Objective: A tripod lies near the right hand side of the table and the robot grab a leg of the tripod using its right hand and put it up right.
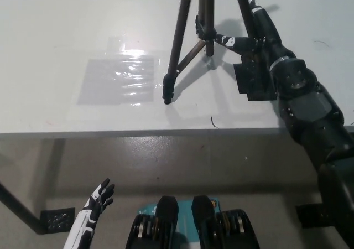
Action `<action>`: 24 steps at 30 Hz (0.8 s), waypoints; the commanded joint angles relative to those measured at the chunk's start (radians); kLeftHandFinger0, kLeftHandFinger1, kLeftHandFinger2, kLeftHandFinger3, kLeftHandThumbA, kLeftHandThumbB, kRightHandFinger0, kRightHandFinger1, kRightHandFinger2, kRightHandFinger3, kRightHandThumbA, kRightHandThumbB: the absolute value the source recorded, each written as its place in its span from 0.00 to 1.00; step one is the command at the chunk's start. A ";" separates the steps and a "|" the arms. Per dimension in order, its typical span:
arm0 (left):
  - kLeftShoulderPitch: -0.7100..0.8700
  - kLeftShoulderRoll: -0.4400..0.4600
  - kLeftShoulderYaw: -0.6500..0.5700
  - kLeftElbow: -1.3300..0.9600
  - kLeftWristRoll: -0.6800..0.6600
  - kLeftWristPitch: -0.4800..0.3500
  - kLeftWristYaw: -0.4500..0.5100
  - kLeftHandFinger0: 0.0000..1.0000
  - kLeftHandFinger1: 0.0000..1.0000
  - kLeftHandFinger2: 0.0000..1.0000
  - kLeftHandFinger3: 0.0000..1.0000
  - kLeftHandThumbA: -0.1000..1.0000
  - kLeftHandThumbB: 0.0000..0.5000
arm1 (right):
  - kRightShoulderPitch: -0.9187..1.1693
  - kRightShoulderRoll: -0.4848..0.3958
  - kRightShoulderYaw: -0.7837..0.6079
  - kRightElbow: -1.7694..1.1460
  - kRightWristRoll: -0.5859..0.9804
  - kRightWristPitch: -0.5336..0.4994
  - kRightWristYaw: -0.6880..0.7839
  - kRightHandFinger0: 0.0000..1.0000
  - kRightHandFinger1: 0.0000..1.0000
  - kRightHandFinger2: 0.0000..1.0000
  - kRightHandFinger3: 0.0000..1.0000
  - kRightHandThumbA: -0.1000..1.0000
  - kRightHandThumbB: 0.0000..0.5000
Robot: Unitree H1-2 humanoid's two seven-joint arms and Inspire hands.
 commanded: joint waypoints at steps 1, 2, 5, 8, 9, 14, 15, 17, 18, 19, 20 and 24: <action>0.008 -0.006 0.007 -0.023 -0.010 -0.034 0.004 1.00 1.00 1.00 1.00 1.00 0.62 | -0.044 -0.003 -0.002 -0.152 0.081 0.010 0.152 1.00 1.00 1.00 1.00 0.83 1.00; 0.010 -0.006 0.008 -0.026 -0.008 -0.034 0.005 1.00 1.00 1.00 1.00 1.00 0.62 | -0.014 -0.011 -0.007 -0.261 0.104 0.029 0.167 1.00 1.00 1.00 1.00 0.85 1.00; 0.009 -0.003 0.010 -0.026 -0.006 -0.038 0.005 1.00 1.00 1.00 1.00 1.00 0.60 | 0.082 -0.047 -0.013 -0.618 0.126 0.127 0.166 1.00 1.00 1.00 1.00 0.91 1.00; 0.003 0.006 0.017 -0.027 -0.008 -0.035 0.004 1.00 1.00 1.00 1.00 1.00 0.61 | 0.153 -0.101 -0.035 -0.918 0.149 0.169 0.167 1.00 1.00 1.00 1.00 0.91 1.00; 0.003 0.006 0.018 -0.026 -0.009 -0.035 0.005 1.00 1.00 1.00 1.00 1.00 0.63 | 0.172 -0.123 -0.043 -0.993 0.158 0.189 0.174 1.00 1.00 1.00 1.00 0.90 1.00; 0.003 0.004 0.023 -0.017 -0.019 -0.035 0.006 1.00 1.00 1.00 1.00 1.00 0.62 | 0.251 -0.210 -0.095 -1.315 0.272 0.333 0.213 1.00 1.00 1.00 1.00 0.81 1.00; 0.005 0.004 0.023 -0.016 -0.019 -0.036 0.007 1.00 1.00 1.00 1.00 1.00 0.62 | 0.261 -0.219 -0.095 -1.339 0.246 0.337 0.210 1.00 1.00 1.00 1.00 0.87 1.00; 0.010 0.002 0.024 -0.009 -0.022 -0.038 0.008 1.00 1.00 1.00 1.00 1.00 0.62 | 0.304 -0.253 -0.117 -1.413 0.208 0.338 0.195 1.00 1.00 1.00 1.00 0.89 1.00; 0.013 0.000 0.025 -0.006 -0.025 -0.038 0.009 1.00 1.00 1.00 1.00 1.00 0.63 | 0.318 -0.262 -0.120 -1.421 0.219 0.325 0.198 1.00 1.00 1.00 1.00 0.89 1.00; 0.017 0.000 0.025 -0.004 -0.026 -0.043 0.008 1.00 1.00 1.00 1.00 1.00 0.63 | 0.336 -0.259 -0.125 -1.438 0.207 0.332 0.187 1.00 1.00 1.00 1.00 0.92 1.00; 0.022 -0.001 0.026 -0.002 -0.031 -0.042 0.007 1.00 1.00 1.00 1.00 1.00 0.63 | 0.357 -0.255 -0.134 -1.453 0.203 0.341 0.172 1.00 1.00 1.00 1.00 0.93 1.00; 0.031 -0.001 0.029 0.009 -0.028 -0.059 0.012 1.00 1.00 1.00 1.00 1.00 0.60 | 0.401 -0.264 -0.152 -1.475 0.229 0.315 0.153 1.00 1.00 1.00 1.00 0.95 1.00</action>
